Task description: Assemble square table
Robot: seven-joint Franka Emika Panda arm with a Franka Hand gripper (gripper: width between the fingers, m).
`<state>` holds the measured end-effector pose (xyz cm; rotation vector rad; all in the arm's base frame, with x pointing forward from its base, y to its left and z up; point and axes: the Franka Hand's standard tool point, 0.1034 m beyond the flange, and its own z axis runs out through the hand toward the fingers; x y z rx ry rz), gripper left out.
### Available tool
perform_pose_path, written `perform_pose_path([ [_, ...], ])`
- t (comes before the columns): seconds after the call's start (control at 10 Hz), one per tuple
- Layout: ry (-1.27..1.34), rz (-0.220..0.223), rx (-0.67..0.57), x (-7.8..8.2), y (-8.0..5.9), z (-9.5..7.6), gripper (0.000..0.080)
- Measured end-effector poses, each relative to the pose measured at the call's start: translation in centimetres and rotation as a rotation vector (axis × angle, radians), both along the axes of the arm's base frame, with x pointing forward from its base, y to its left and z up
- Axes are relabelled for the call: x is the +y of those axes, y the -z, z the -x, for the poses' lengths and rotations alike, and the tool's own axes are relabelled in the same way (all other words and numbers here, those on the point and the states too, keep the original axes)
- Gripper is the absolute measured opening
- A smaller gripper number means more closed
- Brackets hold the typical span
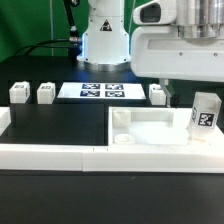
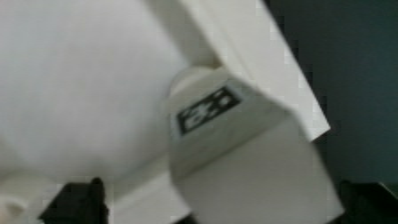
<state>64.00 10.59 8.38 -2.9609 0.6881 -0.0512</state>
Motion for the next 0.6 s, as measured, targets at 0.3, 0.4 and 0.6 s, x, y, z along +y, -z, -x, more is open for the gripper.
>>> perform_pose_path([
  [0.3,-0.115,0.011,-0.025,-0.03,0.0,-0.21,0.0649],
  [0.4,-0.118,0.012,-0.025,-0.05,0.0,-0.21,0.0531],
  [0.6,-0.04,0.003,-0.018,0.03,0.01,-0.2,0.0397],
])
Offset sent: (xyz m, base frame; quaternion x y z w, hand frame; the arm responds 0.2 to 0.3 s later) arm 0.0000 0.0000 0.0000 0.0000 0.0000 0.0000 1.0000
